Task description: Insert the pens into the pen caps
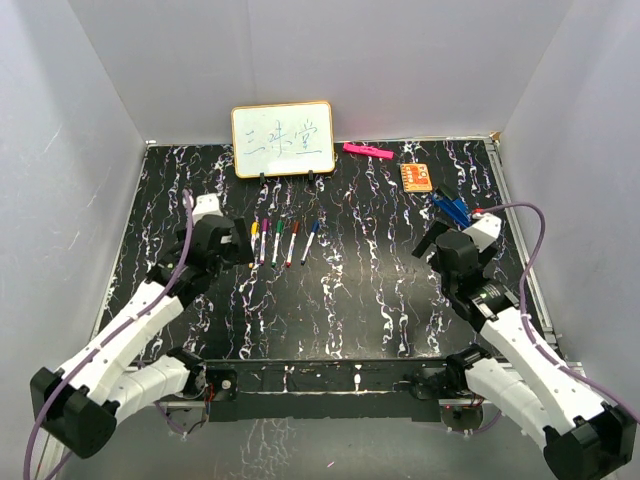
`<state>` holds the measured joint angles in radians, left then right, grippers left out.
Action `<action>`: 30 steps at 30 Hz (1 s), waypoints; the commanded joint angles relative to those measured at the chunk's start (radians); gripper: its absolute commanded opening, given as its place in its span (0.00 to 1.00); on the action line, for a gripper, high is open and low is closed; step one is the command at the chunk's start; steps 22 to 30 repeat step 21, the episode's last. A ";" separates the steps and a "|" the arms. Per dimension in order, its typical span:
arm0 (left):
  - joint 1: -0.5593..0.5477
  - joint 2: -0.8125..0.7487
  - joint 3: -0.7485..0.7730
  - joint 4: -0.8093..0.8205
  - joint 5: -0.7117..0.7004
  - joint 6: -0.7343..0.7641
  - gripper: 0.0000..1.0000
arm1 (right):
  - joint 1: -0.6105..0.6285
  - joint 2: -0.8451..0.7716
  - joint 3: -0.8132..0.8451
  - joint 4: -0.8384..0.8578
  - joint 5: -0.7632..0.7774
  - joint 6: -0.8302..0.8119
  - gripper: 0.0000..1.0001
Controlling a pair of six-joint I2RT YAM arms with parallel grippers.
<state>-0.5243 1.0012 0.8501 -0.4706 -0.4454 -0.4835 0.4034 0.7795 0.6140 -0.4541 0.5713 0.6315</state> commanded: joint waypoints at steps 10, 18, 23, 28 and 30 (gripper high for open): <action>0.009 -0.161 -0.032 -0.278 -0.191 -0.181 0.99 | -0.005 -0.064 -0.009 -0.058 0.114 0.048 0.98; 0.009 -0.245 -0.076 -0.227 -0.171 -0.159 0.99 | -0.005 -0.075 -0.014 -0.060 0.114 0.049 0.98; 0.009 -0.254 -0.071 -0.232 -0.183 -0.160 0.99 | -0.005 -0.074 -0.016 -0.059 0.116 0.049 0.98; 0.009 -0.254 -0.071 -0.232 -0.183 -0.160 0.99 | -0.005 -0.074 -0.016 -0.059 0.116 0.049 0.98; 0.009 -0.254 -0.071 -0.232 -0.183 -0.160 0.99 | -0.005 -0.074 -0.016 -0.059 0.116 0.049 0.98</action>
